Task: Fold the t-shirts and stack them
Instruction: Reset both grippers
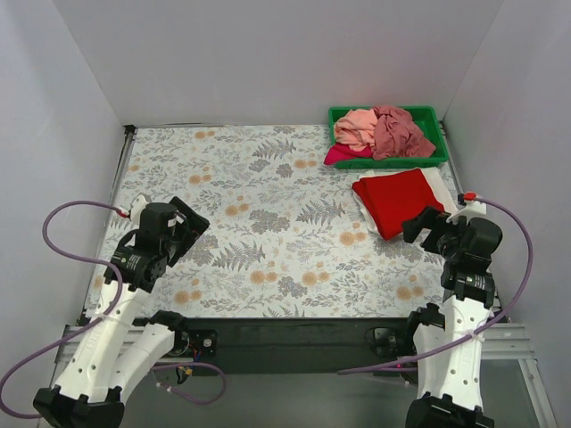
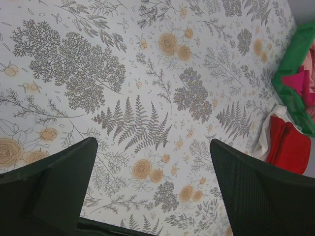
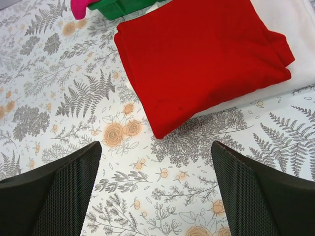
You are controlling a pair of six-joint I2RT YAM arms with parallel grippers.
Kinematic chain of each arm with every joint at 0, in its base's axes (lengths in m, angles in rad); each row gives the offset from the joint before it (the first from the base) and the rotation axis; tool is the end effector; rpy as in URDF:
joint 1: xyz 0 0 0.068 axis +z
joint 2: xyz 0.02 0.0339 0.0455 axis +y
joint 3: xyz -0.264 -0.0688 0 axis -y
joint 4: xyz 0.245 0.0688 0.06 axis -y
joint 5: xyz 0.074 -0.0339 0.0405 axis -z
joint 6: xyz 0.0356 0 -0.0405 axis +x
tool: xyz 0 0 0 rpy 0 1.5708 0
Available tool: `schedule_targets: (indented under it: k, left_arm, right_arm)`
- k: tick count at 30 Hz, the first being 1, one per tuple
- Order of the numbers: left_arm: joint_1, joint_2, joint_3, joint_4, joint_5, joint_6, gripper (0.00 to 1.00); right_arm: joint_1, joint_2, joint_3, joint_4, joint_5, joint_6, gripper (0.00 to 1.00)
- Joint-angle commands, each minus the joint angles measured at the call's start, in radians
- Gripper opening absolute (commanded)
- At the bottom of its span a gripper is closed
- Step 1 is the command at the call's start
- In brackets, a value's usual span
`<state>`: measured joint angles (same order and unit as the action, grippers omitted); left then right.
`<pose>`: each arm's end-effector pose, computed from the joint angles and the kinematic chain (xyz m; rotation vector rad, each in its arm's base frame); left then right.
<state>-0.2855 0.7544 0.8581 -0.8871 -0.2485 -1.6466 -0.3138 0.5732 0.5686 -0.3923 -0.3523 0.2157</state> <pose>0.1387 -0.0316 0.3028 -1.6201 1.8017 -0.6550 0.1394 -0.0323 0.2740 0.2858 1.9315 0.2815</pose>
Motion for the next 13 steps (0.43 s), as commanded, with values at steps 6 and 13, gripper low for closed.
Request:
schedule_targets:
  k: [6, 13]
  left_arm:
    - [-0.004, -0.061, 0.001, -0.039, -0.071, 0.001, 0.98]
    - [-0.004, -0.053, 0.009, -0.047, -0.08, 0.005, 0.98]
  right_arm:
    - [-0.001, 0.004, 0.036, -0.079, -0.011, -0.021, 0.98]
    - [-0.001, 0.007, 0.068, -0.105, -0.001, -0.01, 0.98]
